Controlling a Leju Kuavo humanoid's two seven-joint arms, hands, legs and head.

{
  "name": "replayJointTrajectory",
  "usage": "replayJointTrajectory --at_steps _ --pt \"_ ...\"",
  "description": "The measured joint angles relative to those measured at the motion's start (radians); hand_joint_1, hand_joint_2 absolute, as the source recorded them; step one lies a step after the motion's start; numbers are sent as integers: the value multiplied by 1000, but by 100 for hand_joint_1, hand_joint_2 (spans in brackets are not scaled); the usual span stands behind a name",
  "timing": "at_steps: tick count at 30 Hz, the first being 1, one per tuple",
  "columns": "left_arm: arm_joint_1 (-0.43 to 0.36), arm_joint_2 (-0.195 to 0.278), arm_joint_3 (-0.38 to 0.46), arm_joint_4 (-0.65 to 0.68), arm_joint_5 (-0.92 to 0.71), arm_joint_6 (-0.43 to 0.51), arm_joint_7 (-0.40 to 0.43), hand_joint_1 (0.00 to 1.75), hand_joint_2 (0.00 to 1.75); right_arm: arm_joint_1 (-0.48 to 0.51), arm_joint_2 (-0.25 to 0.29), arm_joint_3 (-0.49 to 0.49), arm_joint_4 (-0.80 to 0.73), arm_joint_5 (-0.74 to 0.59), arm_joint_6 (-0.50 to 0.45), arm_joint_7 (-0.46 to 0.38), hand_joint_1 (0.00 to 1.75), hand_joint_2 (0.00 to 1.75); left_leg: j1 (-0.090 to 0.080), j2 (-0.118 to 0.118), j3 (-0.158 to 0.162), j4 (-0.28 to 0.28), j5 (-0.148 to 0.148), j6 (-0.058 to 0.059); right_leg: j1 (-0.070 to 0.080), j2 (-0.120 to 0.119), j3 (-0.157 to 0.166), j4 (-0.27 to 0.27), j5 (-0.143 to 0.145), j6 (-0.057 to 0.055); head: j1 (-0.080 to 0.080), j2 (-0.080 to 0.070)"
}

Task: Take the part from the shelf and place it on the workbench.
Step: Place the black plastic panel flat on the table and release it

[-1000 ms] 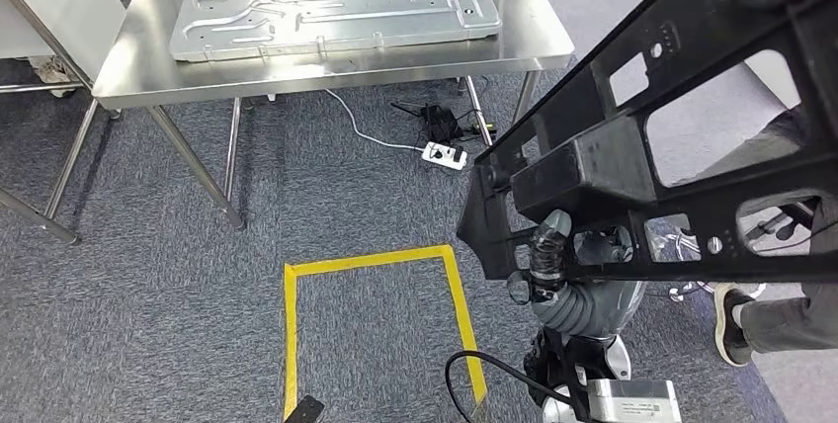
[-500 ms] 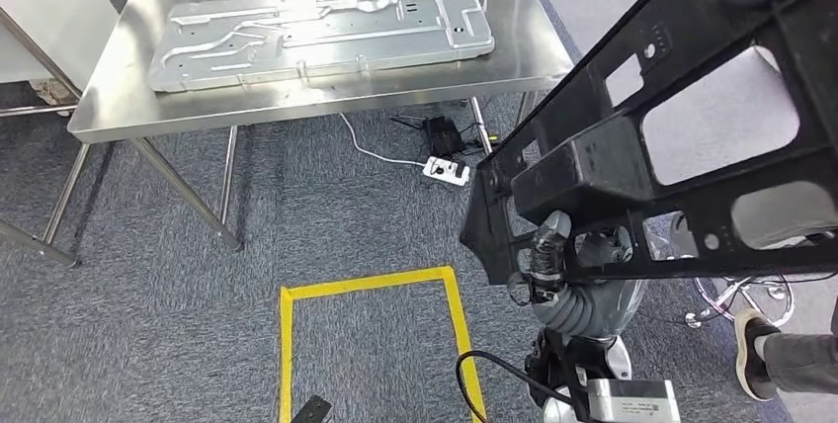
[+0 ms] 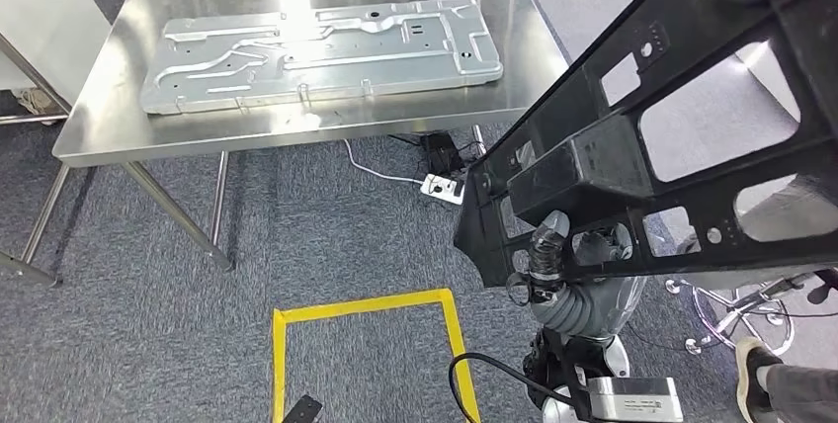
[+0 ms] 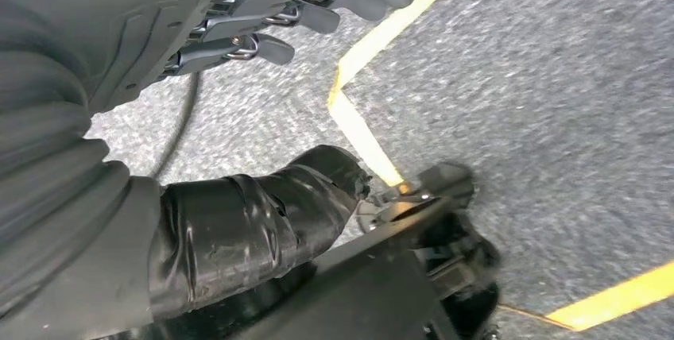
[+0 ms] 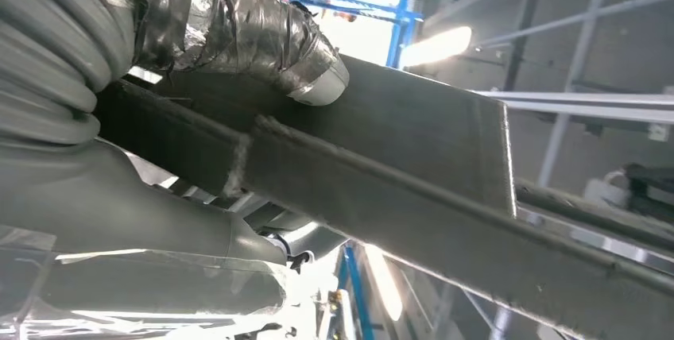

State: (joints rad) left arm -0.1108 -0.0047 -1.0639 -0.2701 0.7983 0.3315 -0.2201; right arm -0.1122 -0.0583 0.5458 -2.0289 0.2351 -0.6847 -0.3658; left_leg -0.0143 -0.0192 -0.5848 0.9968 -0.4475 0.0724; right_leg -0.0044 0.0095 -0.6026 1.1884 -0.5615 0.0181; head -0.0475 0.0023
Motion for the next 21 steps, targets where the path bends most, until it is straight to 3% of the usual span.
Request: replayJointTrajectory --at_steps 2,3,4,6,8,11,12,14,17,18,19,21 --pt "0 0 0 0 3 0 0 0 175 2 -1 0 4 6 0 9 175 175 1 -9 16 0 -15 -1 -6 0 -71 91 -41 11 0 0" --pt "2 0 0 0 4 0 0 0 175 3 -1 0 7 10 0 14 175 175 3 -15 27 1 -24 -3 -10 0 -88 96 -43 15 0 0" --pt "3 0 0 0 5 0 0 0 175 3 -1 0 10 14 0 16 175 175 4 -22 40 1 -33 -5 -12 0 -90 70 -25 18 0 0" --pt "5 -1 0 0 7 0 0 0 175 4 -3 0 13 17 0 18 175 175 9 -38 65 5 -55 -13 -18 9 -62 -49 68 23 1 0" --pt "2 -1 0 0 8 0 0 0 175 3 -4 0 16 18 0 18 175 175 12 -53 77 11 -75 -26 -17 25 -41 -136 126 16 0 0" --pt "1 -1 0 0 10 0 -1 0 175 5 -6 1 18 13 0 14 175 175 14 -61 82 16 -89 -44 -11 25 -33 -148 129 -10 -2 0" --pt "2 -1 0 0 11 1 -1 0 175 4 -6 1 18 7 0 10 175 175 15 -54 82 24 -92 -48 -12 22 -25 -151 129 -18 -2 0" --pt "-1 -1 0 0 11 1 -2 0 175 1 -6 2 17 -6 0 -1 175 175 16 -24 46 92 -109 -56 -12 15 -6 -158 122 -32 -6 0" --pt "-4 -1 0 0 12 1 -2 0 175 -1 -7 5 17 -15 0 -6 175 175 19 4 -78 272 -166 -67 -6 4 16 -160 101 -43 -9 0" --pt "-3 -1 0 0 12 1 -2 0 175 -1 -8 6 17 -16 0 -6 175 175 19 4 -106 297 -170 -68 -4 3 25 -160 93 -44 -9 0" --pt "-1 -2 0 0 12 1 -1 0 175 -1 -8 7 18 -17 0 -6 175 175 19 5 -120 292 -156 -67 -2 2 36 -160 84 -43 -9 0" --pt "1 -2 0 0 12 1 -1 0 175 -2 -8 8 18 -18 0 -6 175 175 18 6 -98 188 -68 -59 1 1 62 -160 66 -42 -10 0"
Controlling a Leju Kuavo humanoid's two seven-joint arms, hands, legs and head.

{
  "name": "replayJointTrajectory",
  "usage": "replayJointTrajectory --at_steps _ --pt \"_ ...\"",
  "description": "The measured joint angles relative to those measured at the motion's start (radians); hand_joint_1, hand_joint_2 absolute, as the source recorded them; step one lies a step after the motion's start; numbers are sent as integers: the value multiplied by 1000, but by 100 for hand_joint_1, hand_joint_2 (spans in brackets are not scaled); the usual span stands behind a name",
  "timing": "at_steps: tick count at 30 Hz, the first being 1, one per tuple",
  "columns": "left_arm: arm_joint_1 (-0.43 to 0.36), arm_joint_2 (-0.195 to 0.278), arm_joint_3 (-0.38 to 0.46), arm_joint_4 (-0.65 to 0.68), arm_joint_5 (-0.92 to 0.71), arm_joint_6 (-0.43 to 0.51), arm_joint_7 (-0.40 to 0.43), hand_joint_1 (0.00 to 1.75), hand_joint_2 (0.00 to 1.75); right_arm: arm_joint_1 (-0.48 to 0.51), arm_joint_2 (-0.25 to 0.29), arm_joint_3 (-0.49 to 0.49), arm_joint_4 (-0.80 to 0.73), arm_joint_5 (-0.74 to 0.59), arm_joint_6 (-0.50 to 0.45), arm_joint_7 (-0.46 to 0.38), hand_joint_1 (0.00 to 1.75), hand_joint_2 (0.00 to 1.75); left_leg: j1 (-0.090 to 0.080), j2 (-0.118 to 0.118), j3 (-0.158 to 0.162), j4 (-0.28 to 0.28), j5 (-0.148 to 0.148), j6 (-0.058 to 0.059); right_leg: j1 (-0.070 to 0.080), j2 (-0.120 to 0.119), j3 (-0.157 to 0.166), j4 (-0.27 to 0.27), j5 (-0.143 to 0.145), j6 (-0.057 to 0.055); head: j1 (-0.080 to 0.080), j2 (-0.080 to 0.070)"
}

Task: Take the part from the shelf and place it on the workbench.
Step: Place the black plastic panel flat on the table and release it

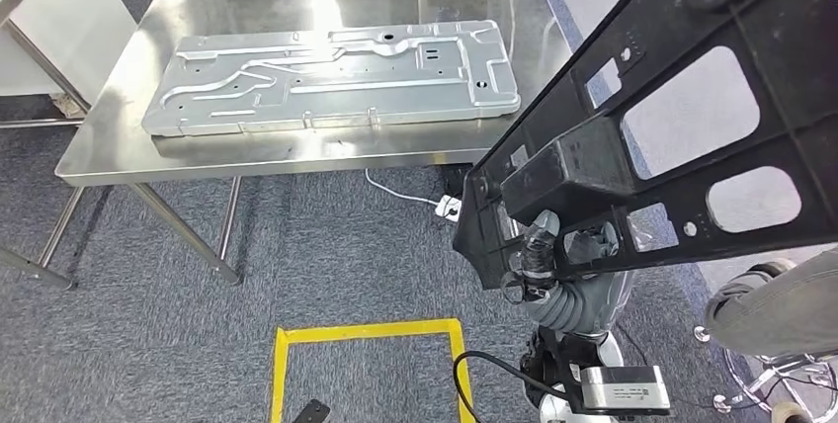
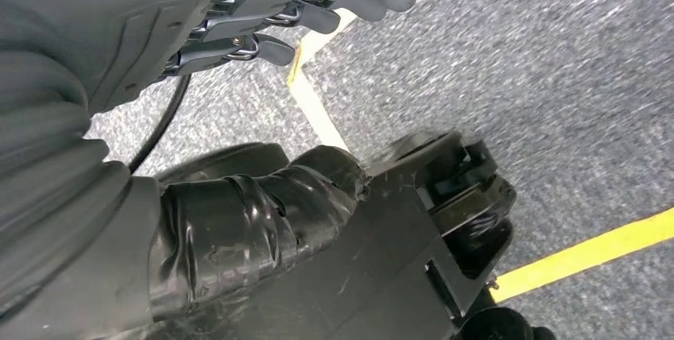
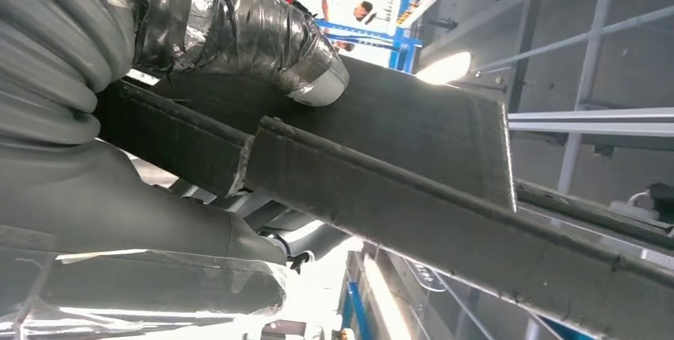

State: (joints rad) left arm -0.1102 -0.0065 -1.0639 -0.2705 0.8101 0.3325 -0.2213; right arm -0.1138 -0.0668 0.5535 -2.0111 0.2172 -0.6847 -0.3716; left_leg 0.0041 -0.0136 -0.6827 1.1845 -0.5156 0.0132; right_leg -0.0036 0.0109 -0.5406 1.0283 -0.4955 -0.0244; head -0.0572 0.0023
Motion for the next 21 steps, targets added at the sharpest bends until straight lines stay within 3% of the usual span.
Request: replayJointTrajectory --at_steps 1,3,8,10,12,13,14,15,17,18,19,21 --pt "0 0 0 0 0 0 0 0 175 -1 0 0 0 0 0 0 175 175 -3 2 18 -59 37 5 2 -1 12 -1 -8 2 2 0" --pt "-3 0 0 0 0 0 0 0 175 -3 0 0 0 -1 0 0 175 175 -12 6 42 -139 72 18 2 -2 25 -5 -21 9 3 0" --pt "0 1 0 0 0 1 0 0 175 -7 -2 1 0 -2 0 0 175 175 -12 4 82 -174 72 41 -1 -4 32 25 -35 28 2 0" --pt "-4 1 0 0 -1 1 0 0 175 -9 -4 1 0 -2 0 0 175 175 -9 3 98 -182 68 47 -5 -4 -19 116 -71 36 5 0" --pt "-6 1 0 0 -1 1 0 0 175 -11 -6 1 0 -2 0 0 175 175 -9 3 109 -182 58 49 -8 -5 -100 231 -111 44 6 0" --pt "-4 1 0 0 -1 1 0 0 175 -10 -7 1 0 -2 0 0 175 175 -9 3 117 -182 51 48 -10 -5 -130 260 -116 48 6 0" --pt "-3 1 0 0 -1 1 0 0 175 -10 -8 1 1 -2 0 0 175 175 -8 2 125 -182 45 47 -12 -5 -147 263 -107 51 6 0" --pt "-1 0 0 0 -1 1 0 0 175 -10 -9 1 1 -2 0 0 175 175 -7 1 137 -181 36 45 -14 -5 -144 226 -74 54 6 0" --pt "0 -1 0 0 0 1 0 0 175 -10 -10 1 2 -3 0 0 175 175 -3 -3 160 -178 16 37 -19 -5 -112 106 18 58 6 0" --pt "-1 -1 0 0 0 1 0 0 175 -11 -10 1 2 -4 0 0 175 175 -2 -5 169 -176 7 31 -18 -4 -99 52 46 56 7 0" --pt "-3 -1 0 0 1 1 0 0 175 -11 -11 1 3 -6 0 0 175 175 -2 -6 171 -174 0 24 -17 -4 -93 26 57 51 8 0" --pt "-4 0 0 0 3 1 0 0 175 -11 -12 1 3 -9 0 0 175 175 -2 -7 173 -169 -8 10 -12 -5 -94 20 51 34 10 0"
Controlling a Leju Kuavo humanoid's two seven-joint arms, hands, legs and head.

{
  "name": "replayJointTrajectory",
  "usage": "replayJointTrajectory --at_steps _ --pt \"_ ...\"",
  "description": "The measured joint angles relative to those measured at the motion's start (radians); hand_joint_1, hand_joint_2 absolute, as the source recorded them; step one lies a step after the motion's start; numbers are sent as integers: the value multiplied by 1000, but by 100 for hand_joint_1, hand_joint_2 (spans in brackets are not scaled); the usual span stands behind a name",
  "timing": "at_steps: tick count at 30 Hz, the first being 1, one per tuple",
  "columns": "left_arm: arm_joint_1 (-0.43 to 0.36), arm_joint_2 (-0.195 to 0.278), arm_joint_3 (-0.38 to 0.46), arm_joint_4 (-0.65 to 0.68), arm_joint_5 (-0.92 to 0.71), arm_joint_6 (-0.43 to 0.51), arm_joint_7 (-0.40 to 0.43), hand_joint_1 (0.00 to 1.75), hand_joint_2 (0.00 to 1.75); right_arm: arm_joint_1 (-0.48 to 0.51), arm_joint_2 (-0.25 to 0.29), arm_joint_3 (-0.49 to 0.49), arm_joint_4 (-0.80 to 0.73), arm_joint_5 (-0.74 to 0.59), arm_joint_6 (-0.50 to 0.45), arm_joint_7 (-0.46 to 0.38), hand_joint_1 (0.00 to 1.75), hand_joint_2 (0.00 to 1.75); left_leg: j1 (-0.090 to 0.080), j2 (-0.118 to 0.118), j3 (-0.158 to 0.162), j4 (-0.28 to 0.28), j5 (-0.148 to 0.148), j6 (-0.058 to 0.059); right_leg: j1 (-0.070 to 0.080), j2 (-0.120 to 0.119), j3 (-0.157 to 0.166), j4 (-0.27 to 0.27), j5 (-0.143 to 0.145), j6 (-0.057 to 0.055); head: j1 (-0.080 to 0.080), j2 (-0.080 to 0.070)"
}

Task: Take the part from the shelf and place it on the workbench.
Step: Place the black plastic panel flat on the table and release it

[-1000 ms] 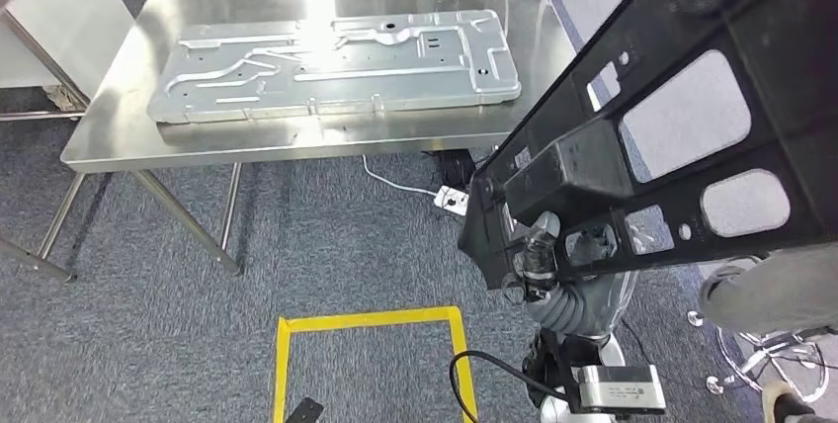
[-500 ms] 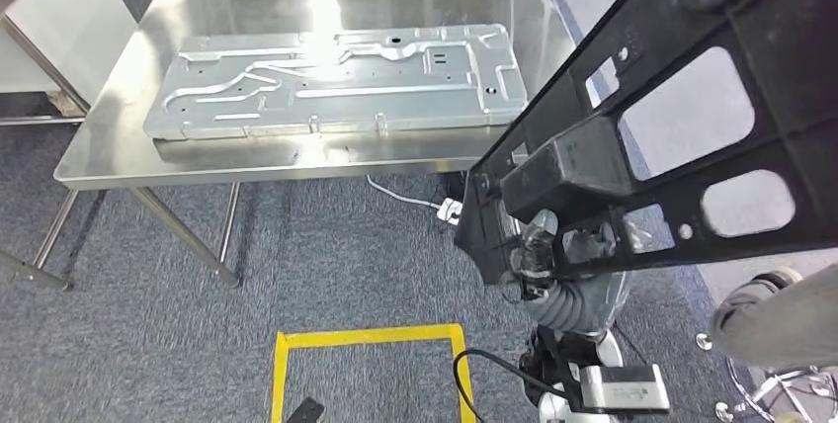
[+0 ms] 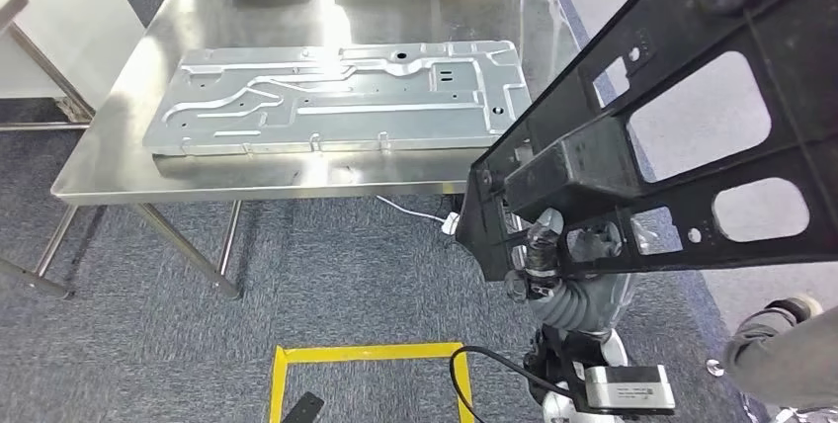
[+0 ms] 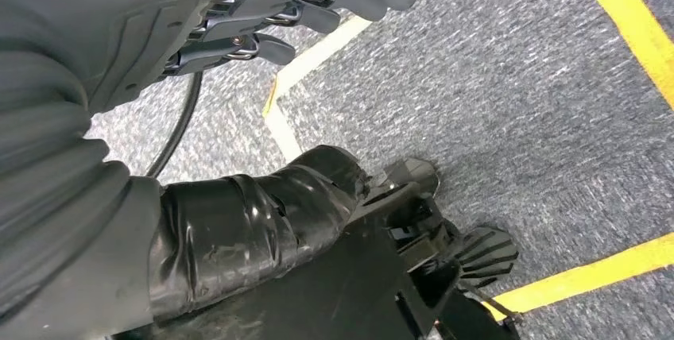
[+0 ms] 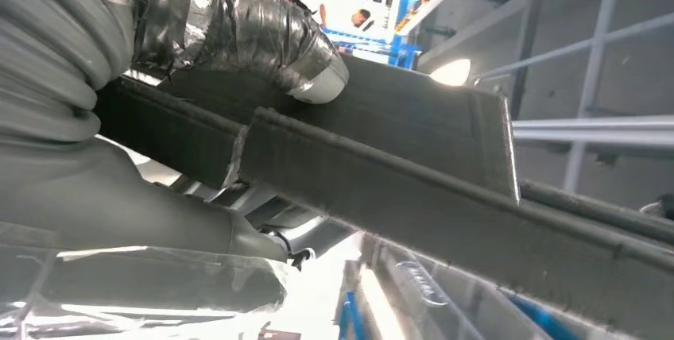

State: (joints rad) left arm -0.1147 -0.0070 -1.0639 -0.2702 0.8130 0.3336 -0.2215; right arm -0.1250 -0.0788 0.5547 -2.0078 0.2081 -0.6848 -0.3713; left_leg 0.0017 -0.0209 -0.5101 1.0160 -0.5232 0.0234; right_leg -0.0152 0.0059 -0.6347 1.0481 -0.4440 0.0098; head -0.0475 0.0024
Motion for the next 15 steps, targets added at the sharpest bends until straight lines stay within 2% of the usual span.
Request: replayJointTrajectory --at_steps 2,4,7,8,9,10,12,13,15 --pt "2 0 0 0 1 1 0 0 175 0 -1 0 0 -3 0 0 175 175 1 2 3 9 -7 -10 0 0 8 0 8 -15 -1 0" --pt "0 0 0 0 2 3 -1 0 175 -2 -1 0 -1 -6 0 0 175 175 3 6 -24 65 -33 -17 0 -1 18 -2 3 -25 -3 0" --pt "-1 0 0 0 3 5 -3 0 175 -4 -2 2 0 -10 0 0 175 175 4 10 -141 247 -101 -22 5 -4 25 -4 -6 -35 -4 0" --pt "0 0 0 0 4 5 -3 0 175 -4 -2 2 0 -12 0 0 175 175 4 10 -173 283 -106 -20 8 -4 29 -4 -10 -37 -4 0" --pt "2 -1 0 0 5 6 -3 0 175 -4 -2 3 0 -13 0 0 175 175 3 11 -188 285 -93 -16 11 -3 33 -3 -14 -38 -4 0" --pt "4 -1 0 0 7 7 -4 0 175 -4 -2 3 0 -15 0 0 175 175 0 11 -185 251 -58 -9 14 -2 40 -4 -19 -38 -4 0" --pt "4 0 0 0 13 8 -6 0 175 -4 -2 4 1 -18 0 -1 175 175 -11 14 -141 121 31 11 18 -2 58 -5 -29 -38 -3 0" --pt "2 1 0 0 17 9 -7 0 175 -5 -3 5 2 -20 0 -2 175 175 -18 15 -122 66 47 20 17 -2 64 -6 -33 -35 -2 0" --pt "1 3 0 0 21 9 -9 0 175 -6 -3 8 3 -23 0 -4 175 175 -29 16 -103 16 47 34 15 -3 69 -6 -35 -26 -2 0"
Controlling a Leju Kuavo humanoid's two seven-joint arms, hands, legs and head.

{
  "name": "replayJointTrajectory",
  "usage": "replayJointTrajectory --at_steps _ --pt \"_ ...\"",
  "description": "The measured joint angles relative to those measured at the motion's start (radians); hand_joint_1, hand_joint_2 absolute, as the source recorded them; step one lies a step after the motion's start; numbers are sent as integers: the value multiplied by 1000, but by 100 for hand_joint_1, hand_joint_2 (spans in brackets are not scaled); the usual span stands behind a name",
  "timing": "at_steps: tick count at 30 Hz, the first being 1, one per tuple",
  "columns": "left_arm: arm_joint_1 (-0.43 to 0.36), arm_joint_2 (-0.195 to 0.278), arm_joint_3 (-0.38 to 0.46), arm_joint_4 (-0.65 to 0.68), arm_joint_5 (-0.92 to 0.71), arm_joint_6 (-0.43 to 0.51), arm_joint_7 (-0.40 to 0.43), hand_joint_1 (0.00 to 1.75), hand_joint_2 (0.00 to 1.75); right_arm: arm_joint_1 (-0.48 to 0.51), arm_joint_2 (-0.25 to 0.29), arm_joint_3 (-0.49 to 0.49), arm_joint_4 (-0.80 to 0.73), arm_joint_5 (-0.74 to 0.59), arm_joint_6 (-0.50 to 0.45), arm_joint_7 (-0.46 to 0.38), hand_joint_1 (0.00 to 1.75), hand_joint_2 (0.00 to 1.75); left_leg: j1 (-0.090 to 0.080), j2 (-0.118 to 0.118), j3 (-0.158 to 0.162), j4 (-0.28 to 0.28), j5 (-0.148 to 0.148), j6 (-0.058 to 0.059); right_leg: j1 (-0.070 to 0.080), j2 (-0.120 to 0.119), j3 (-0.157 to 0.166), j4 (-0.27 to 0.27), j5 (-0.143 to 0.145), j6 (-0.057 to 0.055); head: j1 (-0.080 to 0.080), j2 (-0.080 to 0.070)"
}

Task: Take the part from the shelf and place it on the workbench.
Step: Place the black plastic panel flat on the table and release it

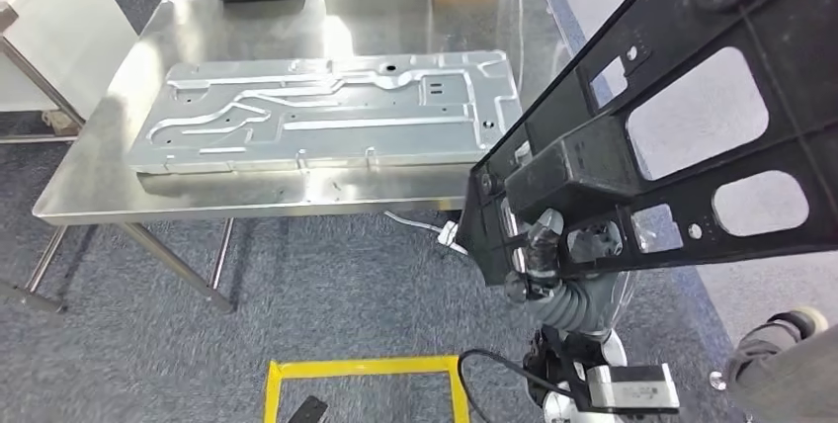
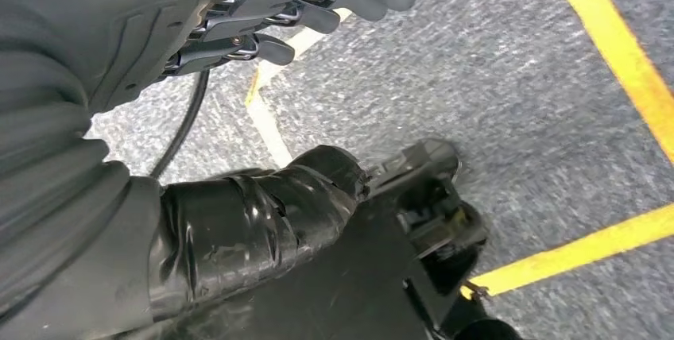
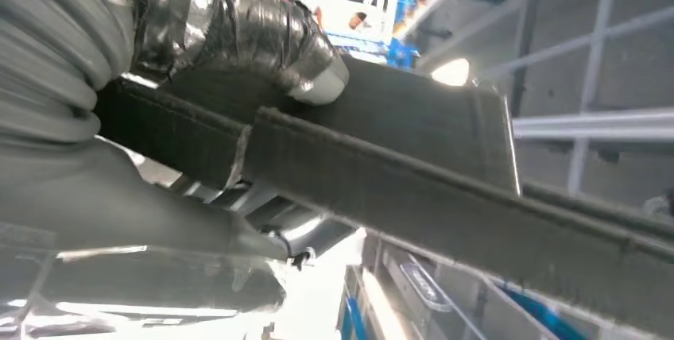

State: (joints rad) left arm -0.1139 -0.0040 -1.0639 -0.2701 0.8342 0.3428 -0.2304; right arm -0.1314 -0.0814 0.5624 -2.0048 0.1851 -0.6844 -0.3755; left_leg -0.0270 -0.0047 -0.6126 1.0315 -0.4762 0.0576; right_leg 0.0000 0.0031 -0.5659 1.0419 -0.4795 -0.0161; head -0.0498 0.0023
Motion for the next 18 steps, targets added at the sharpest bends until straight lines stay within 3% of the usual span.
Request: replayJointTrajectory --at_steps 3,4,7,9,10,12,13,15,18 --pt "4 1 0 0 1 0 -3 0 175 -1 0 3 3 -2 0 -1 175 175 4 -1 27 -29 18 12 0 -1 4 20 2 14 1 0" --pt "3 1 0 0 1 0 -3 0 175 -2 0 4 3 -2 0 -2 175 175 7 -1 38 -33 21 15 -1 -1 -4 41 -12 18 2 0" --pt "-1 2 0 0 2 0 -3 0 175 -5 -1 8 6 -2 0 -2 175 175 8 0 50 -36 18 18 -7 0 -87 190 -89 34 2 0" --pt "1 2 0 0 3 0 -3 0 175 -4 -1 10 8 -2 0 -2 175 175 10 -1 54 -35 11 16 -13 0 -138 254 -104 42 1 0" --pt "3 2 0 0 4 0 -3 0 175 -4 -1 11 9 -2 0 -3 175 175 11 -2 58 -33 6 13 -16 -1 -138 237 -83 44 1 0" --pt "5 1 0 0 4 0 -3 0 175 -4 -1 13 11 -2 0 -5 175 175 16 -4 70 -27 -7 5 -21 -1 -96 120 -6 49 2 0" --pt "4 2 0 0 4 0 -3 0 175 -4 -1 13 12 -2 0 -7 175 175 18 -5 75 -23 -14 -1 -21 0 -74 60 18 48 2 0" --pt "2 2 0 0 4 0 -4 0 175 -5 -1 15 13 -3 0 -11 175 175 20 -6 74 -17 -25 -15 -15 1 -51 6 27 35 3 0" --pt "2 2 0 0 2 3 -4 0 175 -6 -1 16 14 -5 0 -14 175 175 22 -5 74 1 -31 -34 -12 3 -40 1 26 8 2 0"
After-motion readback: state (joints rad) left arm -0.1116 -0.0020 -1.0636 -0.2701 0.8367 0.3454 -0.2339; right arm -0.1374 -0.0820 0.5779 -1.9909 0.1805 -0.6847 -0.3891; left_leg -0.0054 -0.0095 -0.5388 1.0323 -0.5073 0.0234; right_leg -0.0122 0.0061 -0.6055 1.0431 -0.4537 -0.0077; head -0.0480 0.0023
